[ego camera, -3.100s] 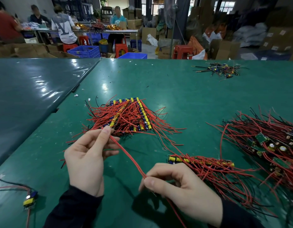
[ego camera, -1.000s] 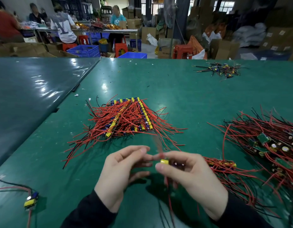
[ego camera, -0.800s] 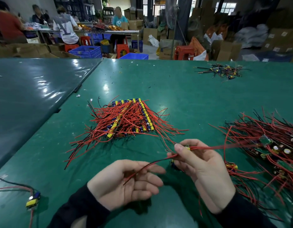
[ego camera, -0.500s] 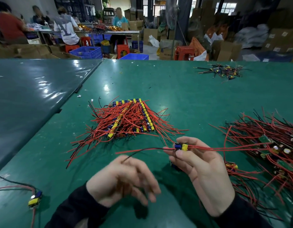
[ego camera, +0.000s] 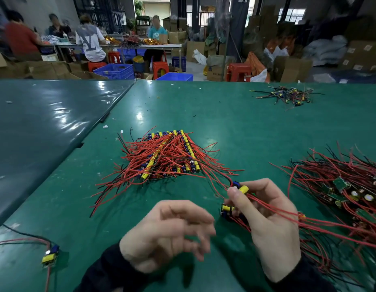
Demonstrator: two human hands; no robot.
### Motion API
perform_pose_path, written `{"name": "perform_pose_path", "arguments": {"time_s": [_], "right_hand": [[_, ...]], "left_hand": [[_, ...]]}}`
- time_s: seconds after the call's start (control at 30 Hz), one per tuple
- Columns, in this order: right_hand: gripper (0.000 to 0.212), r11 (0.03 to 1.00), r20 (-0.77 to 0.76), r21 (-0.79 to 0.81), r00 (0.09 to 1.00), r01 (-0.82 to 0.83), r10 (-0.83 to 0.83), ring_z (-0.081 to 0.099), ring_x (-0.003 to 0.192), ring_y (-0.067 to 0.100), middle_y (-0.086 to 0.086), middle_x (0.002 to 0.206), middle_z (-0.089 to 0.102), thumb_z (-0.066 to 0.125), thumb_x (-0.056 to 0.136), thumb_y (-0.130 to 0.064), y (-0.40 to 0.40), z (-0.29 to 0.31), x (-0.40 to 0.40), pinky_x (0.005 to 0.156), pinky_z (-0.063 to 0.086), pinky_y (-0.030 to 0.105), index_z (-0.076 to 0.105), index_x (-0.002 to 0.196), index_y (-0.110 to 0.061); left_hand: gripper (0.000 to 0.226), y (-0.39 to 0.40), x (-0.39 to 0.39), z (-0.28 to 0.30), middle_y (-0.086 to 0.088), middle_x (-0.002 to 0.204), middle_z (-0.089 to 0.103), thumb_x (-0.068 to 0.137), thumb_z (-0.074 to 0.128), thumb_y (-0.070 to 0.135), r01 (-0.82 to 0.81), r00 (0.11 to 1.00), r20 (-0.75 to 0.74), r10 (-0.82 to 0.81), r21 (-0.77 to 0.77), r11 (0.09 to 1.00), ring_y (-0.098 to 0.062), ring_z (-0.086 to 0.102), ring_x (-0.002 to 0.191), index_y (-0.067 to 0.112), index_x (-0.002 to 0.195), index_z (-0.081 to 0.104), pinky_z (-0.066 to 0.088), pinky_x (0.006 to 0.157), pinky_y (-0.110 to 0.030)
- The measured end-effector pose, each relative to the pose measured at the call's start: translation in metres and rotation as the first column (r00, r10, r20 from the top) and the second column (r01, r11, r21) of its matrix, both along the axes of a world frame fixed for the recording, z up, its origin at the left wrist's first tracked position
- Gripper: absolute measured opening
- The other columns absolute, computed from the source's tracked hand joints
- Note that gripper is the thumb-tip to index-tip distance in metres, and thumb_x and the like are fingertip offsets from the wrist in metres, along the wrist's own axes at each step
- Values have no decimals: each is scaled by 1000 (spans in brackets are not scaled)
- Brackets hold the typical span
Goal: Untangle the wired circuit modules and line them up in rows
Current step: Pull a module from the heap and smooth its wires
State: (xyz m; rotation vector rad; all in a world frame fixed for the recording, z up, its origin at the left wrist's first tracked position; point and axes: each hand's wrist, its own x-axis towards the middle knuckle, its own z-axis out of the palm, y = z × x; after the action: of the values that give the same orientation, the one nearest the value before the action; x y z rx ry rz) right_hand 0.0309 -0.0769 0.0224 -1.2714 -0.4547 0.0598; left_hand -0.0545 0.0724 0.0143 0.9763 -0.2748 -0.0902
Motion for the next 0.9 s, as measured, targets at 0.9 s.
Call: {"name": "perform_pose_path", "arguments": {"time_s": [0.9], "right_hand": [[44, 827, -258, -195, 842, -527, 475, 62, 49, 21, 9, 62, 64, 74, 65, -24, 2, -5, -3, 47, 50, 25, 63, 96, 5]], "left_hand": [[25, -27, 7, 3, -6, 61, 66, 52, 76, 28, -728, 638, -2, 770, 324, 604, -11, 56, 57, 7, 65, 73, 47, 54, -17]]}}
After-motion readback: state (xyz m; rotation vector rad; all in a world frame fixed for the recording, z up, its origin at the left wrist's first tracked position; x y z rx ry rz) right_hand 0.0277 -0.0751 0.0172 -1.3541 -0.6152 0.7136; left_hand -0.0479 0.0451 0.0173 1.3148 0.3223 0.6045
